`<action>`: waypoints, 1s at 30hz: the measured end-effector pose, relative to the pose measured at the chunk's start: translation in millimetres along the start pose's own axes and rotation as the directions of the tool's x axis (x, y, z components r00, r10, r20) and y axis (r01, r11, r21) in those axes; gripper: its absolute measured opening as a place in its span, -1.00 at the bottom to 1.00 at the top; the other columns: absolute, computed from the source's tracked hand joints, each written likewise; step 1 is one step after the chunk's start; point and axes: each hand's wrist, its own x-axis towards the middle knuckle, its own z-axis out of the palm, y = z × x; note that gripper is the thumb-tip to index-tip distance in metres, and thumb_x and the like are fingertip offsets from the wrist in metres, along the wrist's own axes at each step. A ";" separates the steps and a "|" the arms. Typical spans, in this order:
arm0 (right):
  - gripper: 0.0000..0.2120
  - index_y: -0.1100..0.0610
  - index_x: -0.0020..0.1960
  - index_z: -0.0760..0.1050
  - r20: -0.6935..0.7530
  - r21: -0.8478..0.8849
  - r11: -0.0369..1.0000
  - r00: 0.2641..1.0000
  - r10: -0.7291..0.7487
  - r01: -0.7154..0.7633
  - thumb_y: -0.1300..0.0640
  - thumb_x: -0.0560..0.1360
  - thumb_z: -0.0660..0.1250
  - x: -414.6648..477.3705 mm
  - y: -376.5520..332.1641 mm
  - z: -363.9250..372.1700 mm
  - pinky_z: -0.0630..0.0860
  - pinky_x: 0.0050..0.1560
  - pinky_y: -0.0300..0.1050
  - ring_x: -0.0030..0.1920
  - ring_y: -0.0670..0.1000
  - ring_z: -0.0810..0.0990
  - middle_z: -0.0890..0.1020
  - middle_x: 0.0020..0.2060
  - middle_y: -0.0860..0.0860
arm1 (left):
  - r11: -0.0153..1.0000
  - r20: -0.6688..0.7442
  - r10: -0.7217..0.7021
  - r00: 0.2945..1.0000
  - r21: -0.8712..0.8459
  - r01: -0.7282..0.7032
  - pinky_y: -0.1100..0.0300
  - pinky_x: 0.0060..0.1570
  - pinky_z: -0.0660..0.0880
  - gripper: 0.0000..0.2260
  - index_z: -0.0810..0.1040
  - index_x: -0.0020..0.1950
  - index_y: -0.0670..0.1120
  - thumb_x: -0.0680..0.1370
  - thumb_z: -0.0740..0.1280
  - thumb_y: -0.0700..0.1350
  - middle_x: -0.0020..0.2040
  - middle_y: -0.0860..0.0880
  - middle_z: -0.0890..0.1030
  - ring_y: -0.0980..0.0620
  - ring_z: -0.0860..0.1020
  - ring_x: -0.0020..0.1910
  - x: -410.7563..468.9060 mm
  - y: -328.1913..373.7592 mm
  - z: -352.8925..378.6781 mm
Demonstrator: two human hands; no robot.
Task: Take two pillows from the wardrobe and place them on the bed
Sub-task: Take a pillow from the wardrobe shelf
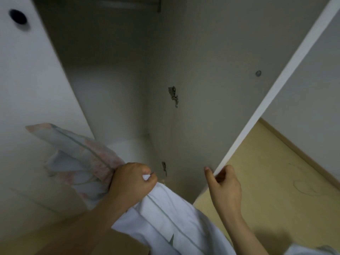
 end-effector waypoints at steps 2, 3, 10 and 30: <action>-0.67 0.13 -0.28 0.32 0.029 0.013 1.000 1.000 -0.008 0.007 -0.05 0.43 0.38 -9.7 -7.6 7.8 0.29 -0.43 -0.13 -0.40 0.00 0.47 0.50 -0.43 0.03 | 1.000 -0.015 -0.018 1.000 0.008 0.018 0.34 -0.53 0.04 -0.58 0.05 -0.51 -0.08 0.34 0.27 0.01 -0.58 -0.05 0.06 0.04 0.19 -0.61 -3.5 -12.5 -5.2; -0.67 0.12 -0.30 0.32 0.048 0.024 1.000 0.999 -0.011 0.010 -0.04 0.43 0.39 -15.0 -11.9 11.8 0.29 -0.43 -0.14 -0.41 -0.01 0.47 0.50 -0.44 0.02 | 1.000 -0.022 -0.028 0.999 0.012 0.028 0.34 -0.53 0.04 -0.58 0.05 -0.51 -0.08 0.34 0.26 0.02 -0.58 -0.05 0.06 0.05 0.17 -0.61 -5.5 -18.7 -7.5; -0.65 0.11 -0.33 0.34 0.206 0.045 0.994 0.973 -0.106 0.099 -0.07 0.39 0.42 -40.6 -47.6 46.7 0.31 -0.44 -0.20 -0.44 -0.03 0.42 0.48 -0.48 0.00 | 0.995 -0.082 -0.094 0.992 0.030 0.097 0.17 -0.50 0.21 -0.60 0.06 -0.53 -0.09 0.31 0.13 0.13 -0.59 -0.09 0.09 0.03 0.21 -0.58 -25.6 -65.1 -32.8; -0.72 0.06 -0.31 0.39 0.523 0.130 0.949 0.793 -0.312 0.287 -0.05 0.43 0.40 -34.2 -151.7 183.0 0.38 -0.36 -0.30 -0.41 -0.06 0.48 0.51 -0.42 -0.02 | 0.945 -0.202 -0.230 0.952 0.187 0.268 0.45 -0.48 0.06 -0.56 0.05 -0.56 0.03 0.36 0.27 0.03 -0.62 0.03 0.14 0.12 0.26 -0.57 -42.7 -170.9 -103.4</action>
